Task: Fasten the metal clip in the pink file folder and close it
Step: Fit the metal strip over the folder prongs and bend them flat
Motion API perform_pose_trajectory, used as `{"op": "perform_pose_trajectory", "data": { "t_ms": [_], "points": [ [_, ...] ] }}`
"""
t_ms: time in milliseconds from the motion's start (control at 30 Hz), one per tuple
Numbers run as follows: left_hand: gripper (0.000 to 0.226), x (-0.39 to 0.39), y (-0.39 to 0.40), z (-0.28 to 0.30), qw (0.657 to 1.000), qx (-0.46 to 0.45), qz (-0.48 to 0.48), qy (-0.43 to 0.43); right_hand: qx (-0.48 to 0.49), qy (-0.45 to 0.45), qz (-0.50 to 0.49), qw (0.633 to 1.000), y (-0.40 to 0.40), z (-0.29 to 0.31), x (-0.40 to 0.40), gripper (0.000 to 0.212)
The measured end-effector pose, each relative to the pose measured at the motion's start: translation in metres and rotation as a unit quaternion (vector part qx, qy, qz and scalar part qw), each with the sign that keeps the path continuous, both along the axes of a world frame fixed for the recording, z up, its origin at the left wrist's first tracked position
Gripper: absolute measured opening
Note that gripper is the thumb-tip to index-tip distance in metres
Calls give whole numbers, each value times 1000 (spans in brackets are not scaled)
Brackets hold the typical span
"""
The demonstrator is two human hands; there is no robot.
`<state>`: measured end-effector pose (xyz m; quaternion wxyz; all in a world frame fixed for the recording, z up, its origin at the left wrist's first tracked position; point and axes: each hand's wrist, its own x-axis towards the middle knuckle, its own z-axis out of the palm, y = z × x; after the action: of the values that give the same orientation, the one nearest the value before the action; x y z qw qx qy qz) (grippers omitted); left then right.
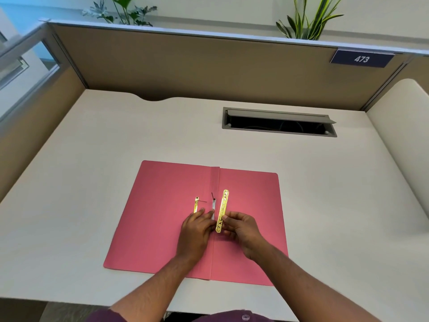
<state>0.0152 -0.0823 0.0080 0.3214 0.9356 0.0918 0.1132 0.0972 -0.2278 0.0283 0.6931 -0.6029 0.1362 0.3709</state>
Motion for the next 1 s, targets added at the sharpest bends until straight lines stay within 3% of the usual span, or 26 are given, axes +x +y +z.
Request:
{"op": "perform_pose_trajectory", "data": {
  "t_ms": [333,500,667,767,900,1000],
  "points": [
    [28,-3,11,11,998,-55,17,19,-60,-75,46,994,5,1,-6,7],
    [22,16,19,20,983,-131,130,10,-93,-93,59,989,7,2,-5,15],
    [16,25,15,16,988,-137,37,62,-112,-96,68,987,13,5,-1,8],
    [21,27,21,8,984,-163,36,59,-147,-104,38,983,17,3,-1,5],
    [32,28,28,3,964,-249,65,72,-310,-184,46,931,19,-4,-4,20],
    [22,36,40,1,957,-267,82,72,-377,-226,79,895,23,-4,-2,38]
  ]
}}
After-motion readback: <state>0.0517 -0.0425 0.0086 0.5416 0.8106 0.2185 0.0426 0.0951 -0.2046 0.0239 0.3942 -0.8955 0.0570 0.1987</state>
